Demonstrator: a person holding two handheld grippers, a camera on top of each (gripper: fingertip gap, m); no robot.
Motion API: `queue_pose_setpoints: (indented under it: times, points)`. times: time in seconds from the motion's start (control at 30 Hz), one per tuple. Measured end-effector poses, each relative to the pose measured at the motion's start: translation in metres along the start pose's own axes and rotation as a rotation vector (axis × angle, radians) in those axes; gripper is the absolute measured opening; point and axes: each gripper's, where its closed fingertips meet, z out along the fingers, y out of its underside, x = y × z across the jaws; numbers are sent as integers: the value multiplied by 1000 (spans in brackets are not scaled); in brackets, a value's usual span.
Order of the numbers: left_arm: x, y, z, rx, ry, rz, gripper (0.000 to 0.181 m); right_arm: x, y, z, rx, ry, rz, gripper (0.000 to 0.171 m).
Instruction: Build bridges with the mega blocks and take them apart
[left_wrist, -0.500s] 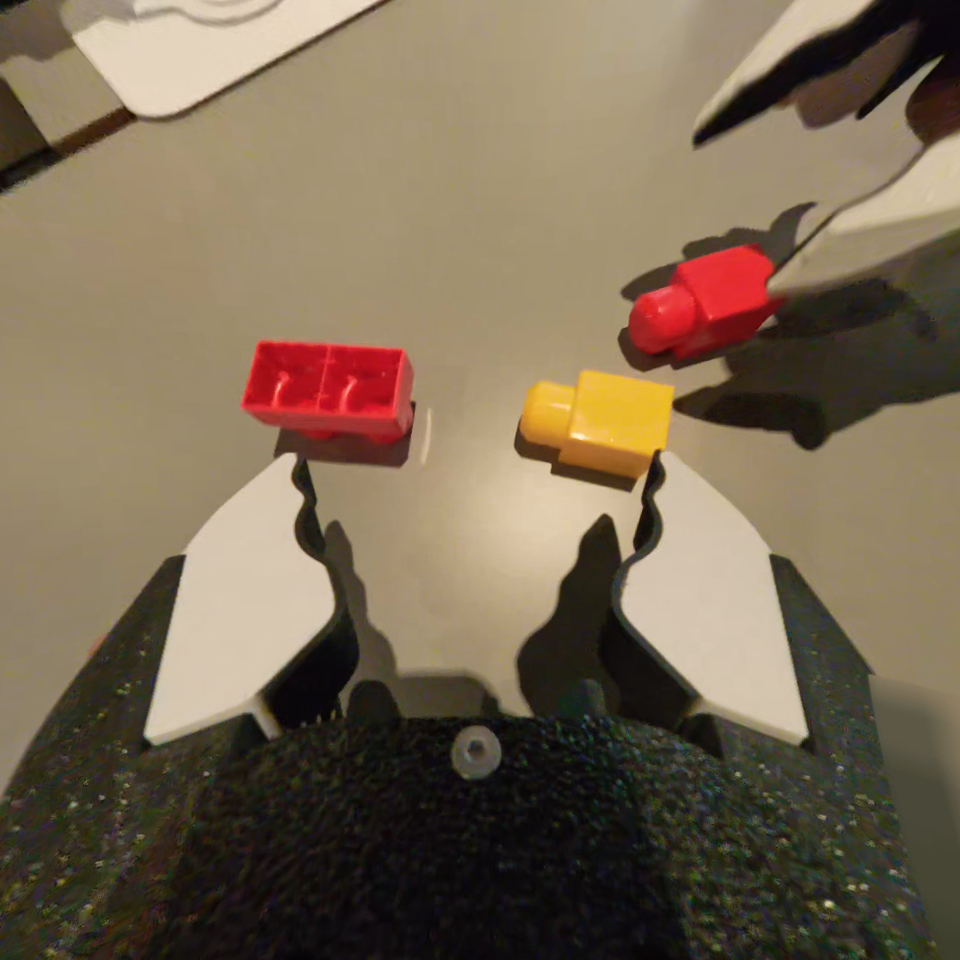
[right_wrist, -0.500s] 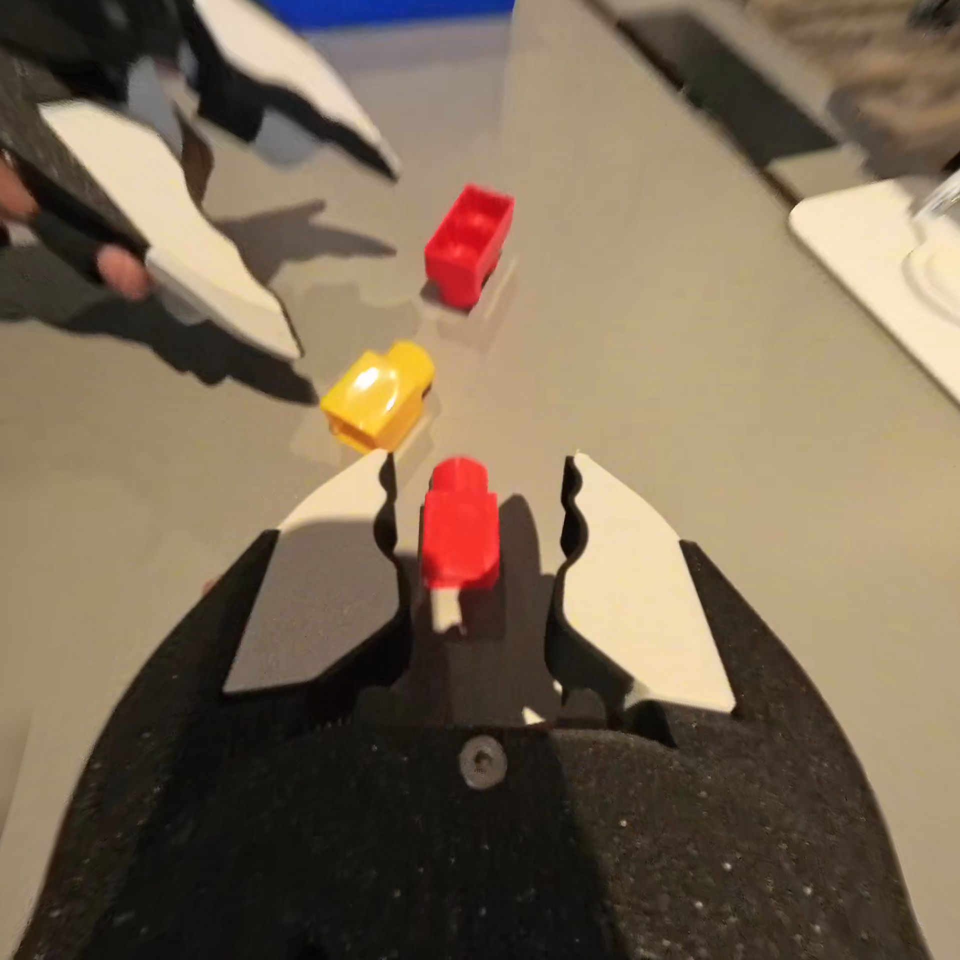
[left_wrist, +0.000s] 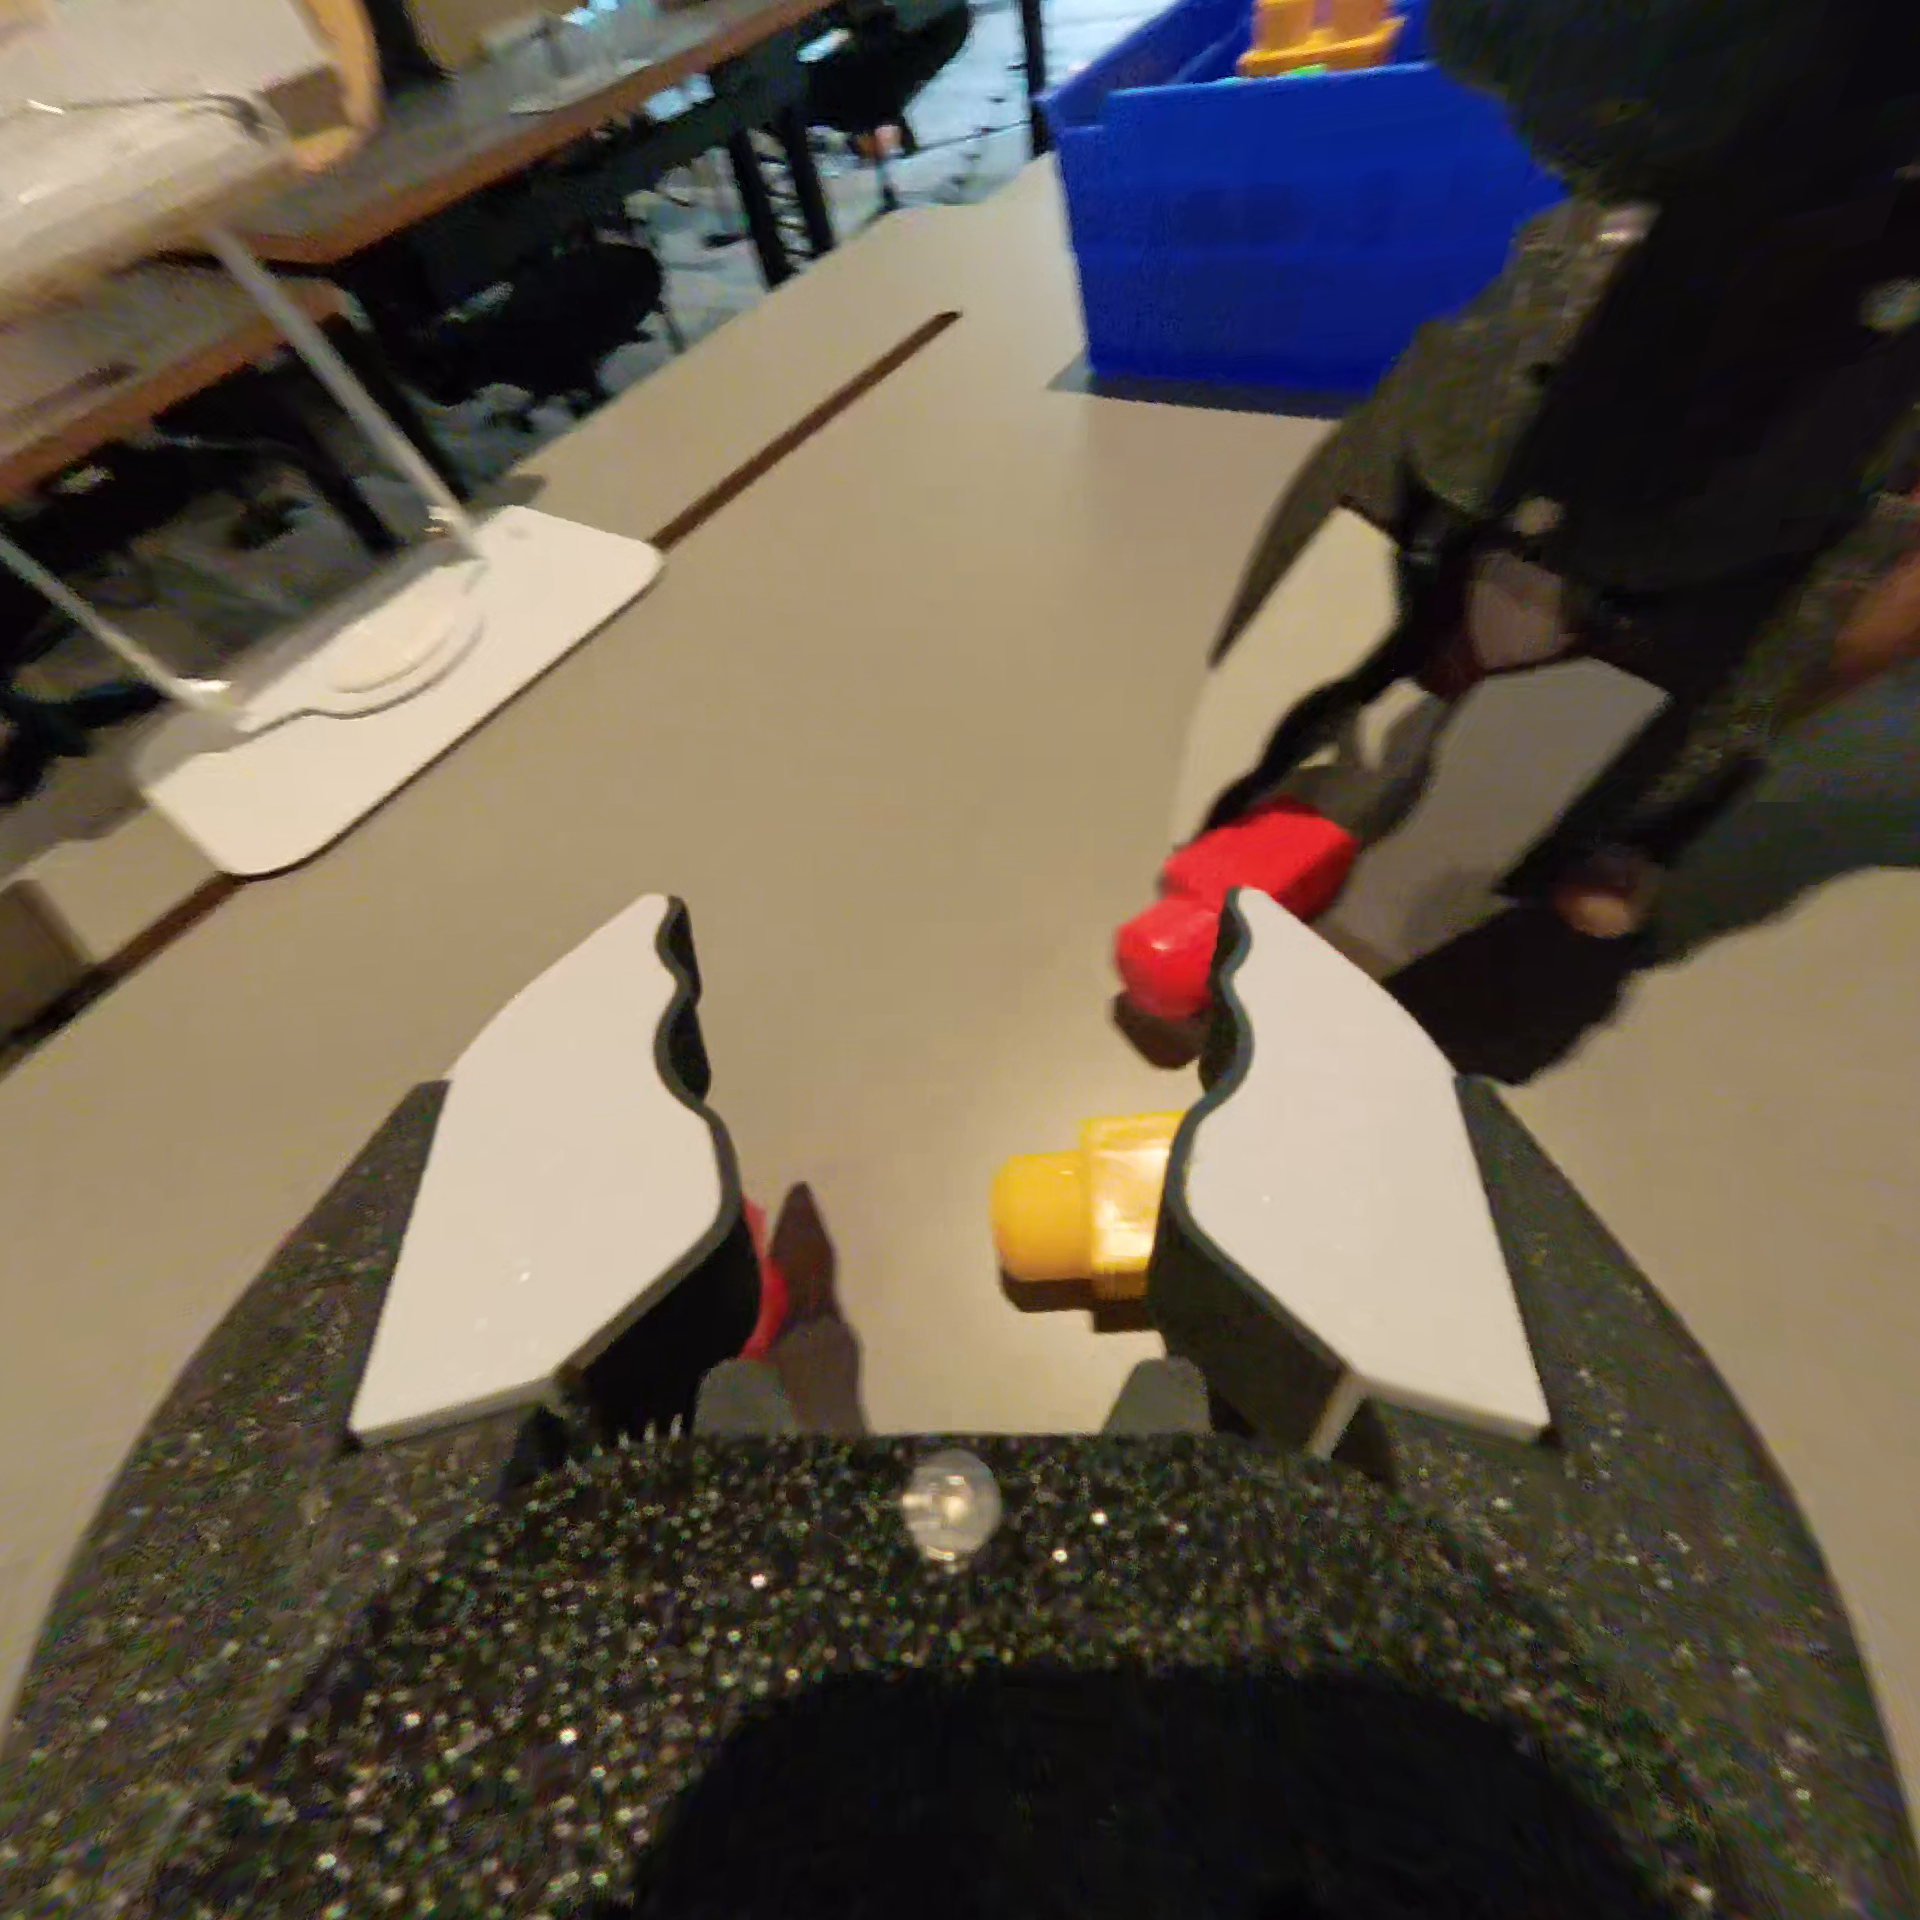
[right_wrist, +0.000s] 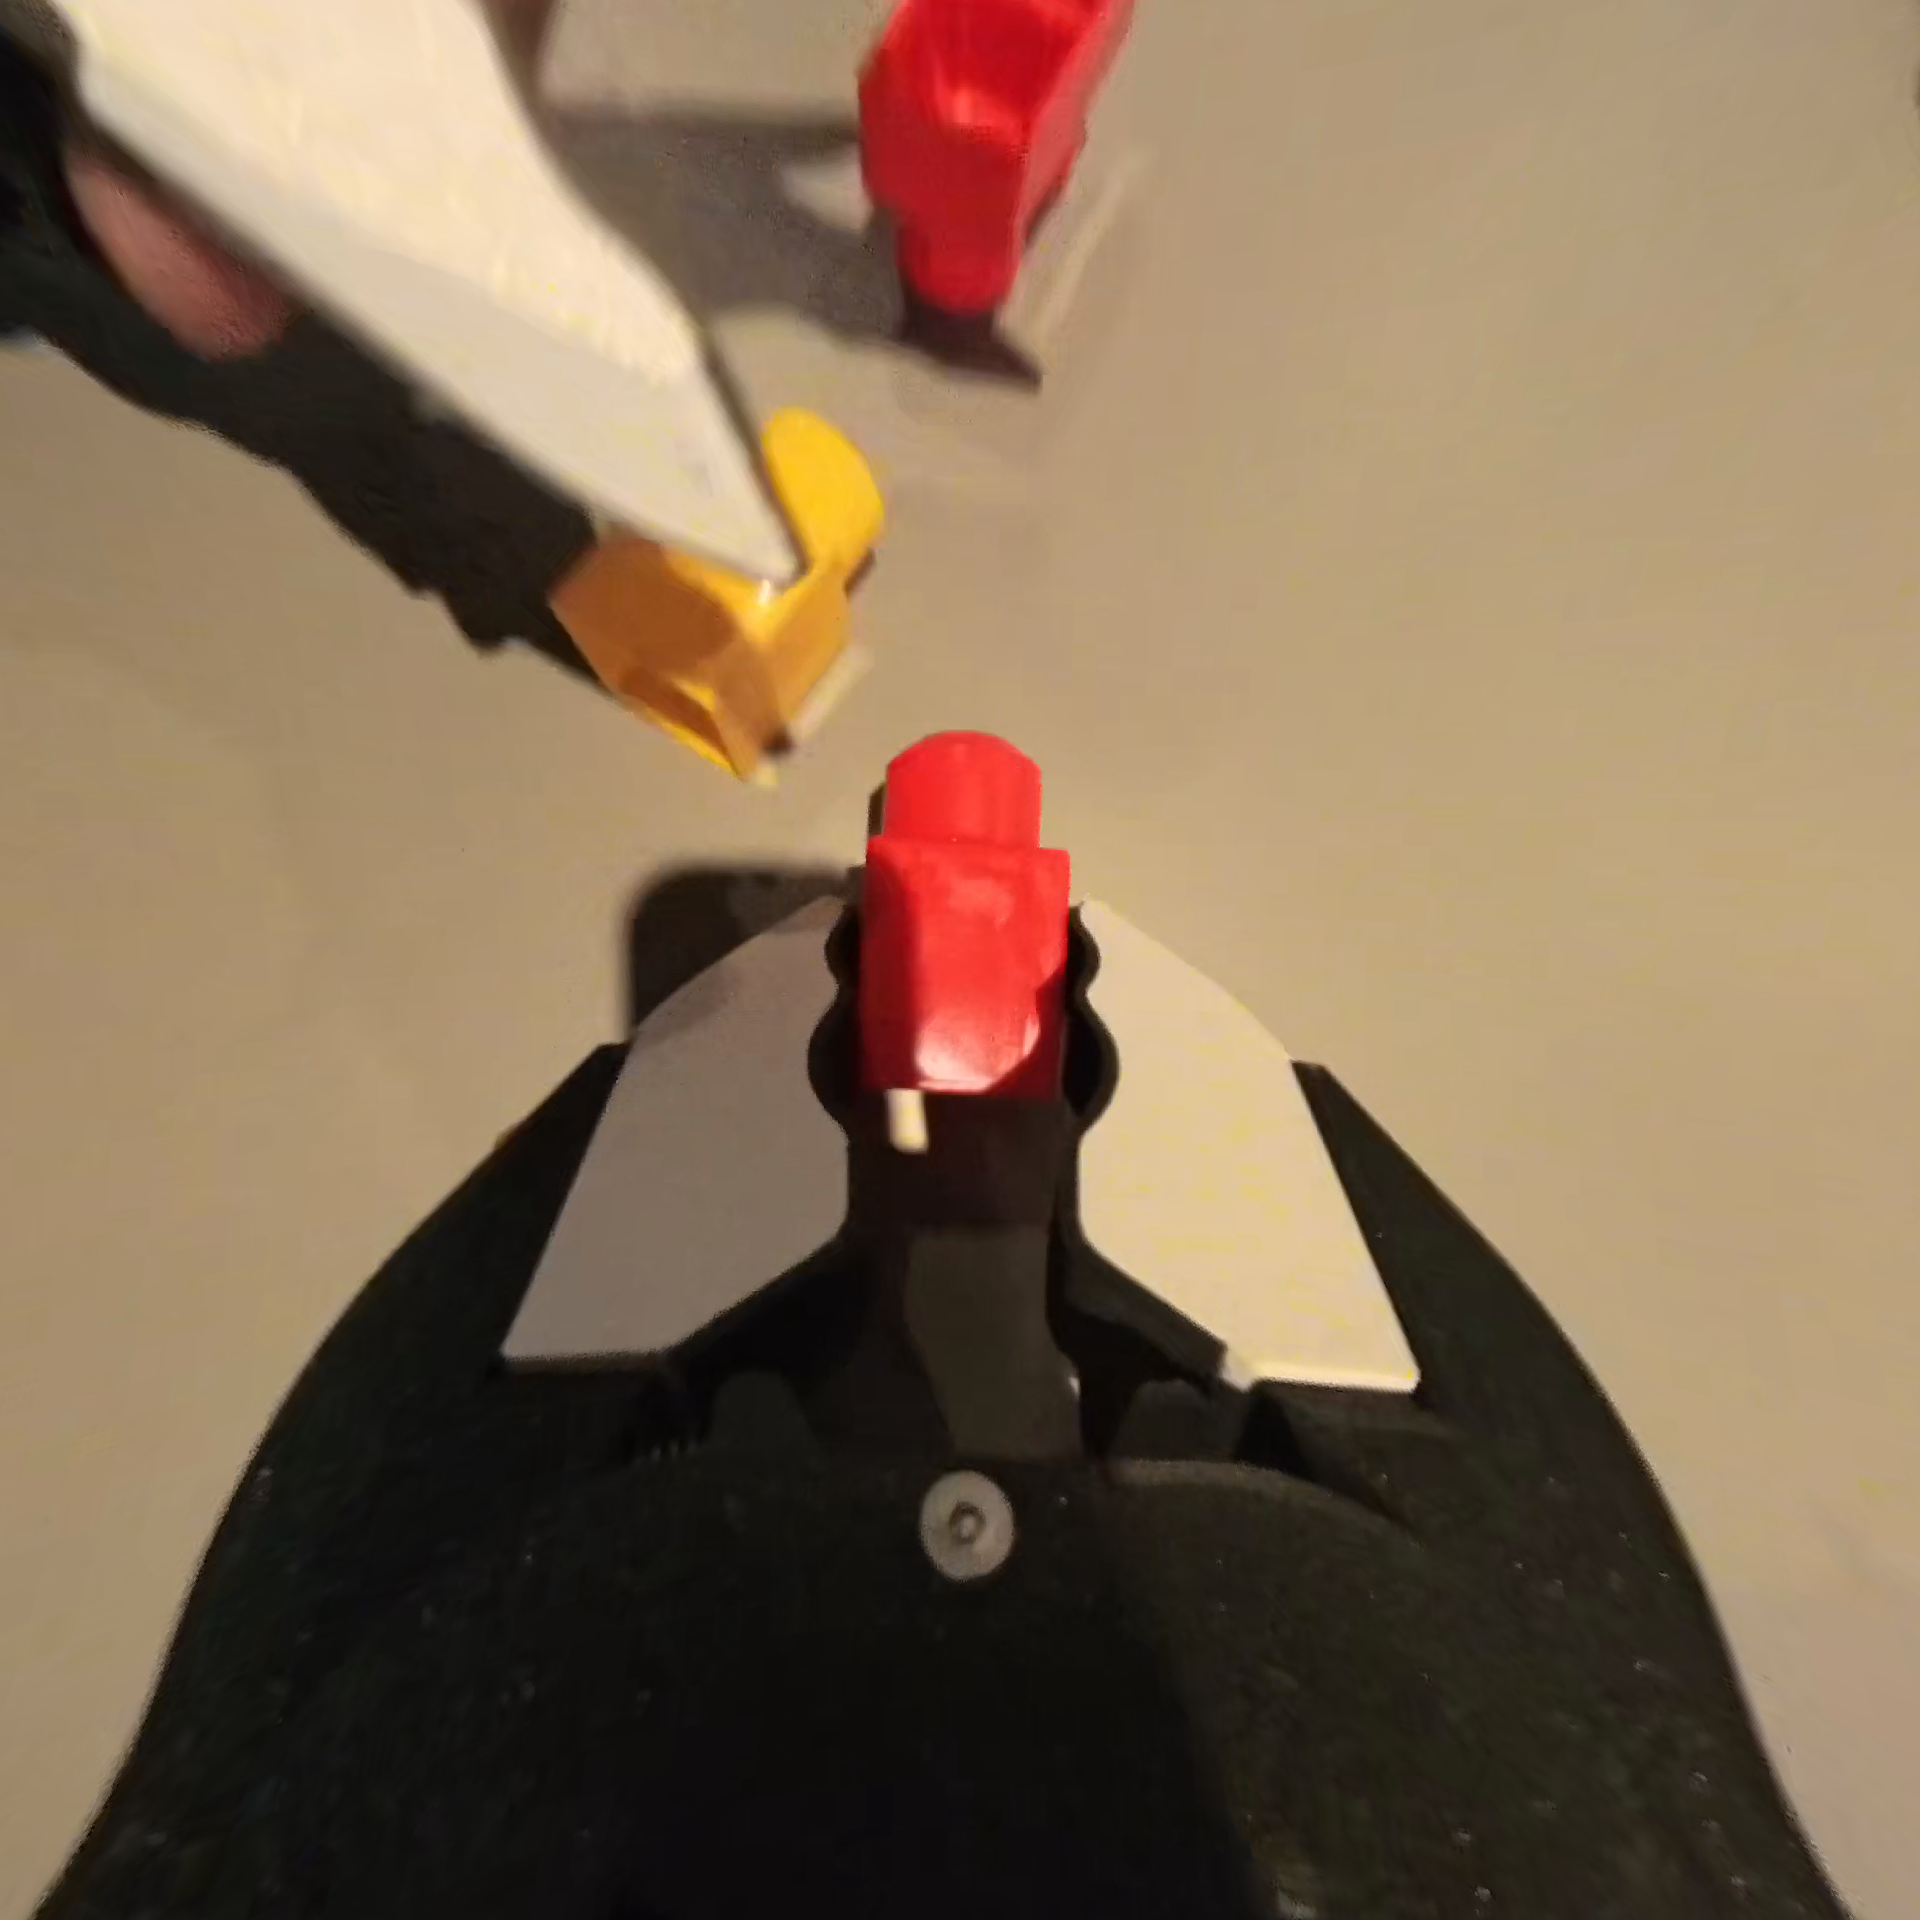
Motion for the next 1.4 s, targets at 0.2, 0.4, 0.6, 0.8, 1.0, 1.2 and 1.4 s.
queue_pose_setpoints:
  times: [0.2,0.4,0.6,0.8,1.0,1.2,1.4]
  points:
    - [36,-32,-22,205,324,-153,80,-13,-61,-53,541,-183,-1,37]
    - [45,-50,-34,331,505,-326,59,-17,-73,-66,667,-99,-112,37]
    - [52,-43,-26,274,489,-262,39,-23,-79,-62,676,-70,-158,37]
    - [52,-37,-23,233,455,-206,28,-19,-73,-53,611,-24,-180,38]
    - [46,-16,-10,26,376,-173,28,-15,-51,-47,445,16,-242,62]
    - [61,-2,8,-164,367,-74,28,-8,-29,-30,299,-4,-205,57]
    - [65,0,21,-195,346,-47,28,-3,-17,-22,226,1,-181,37]
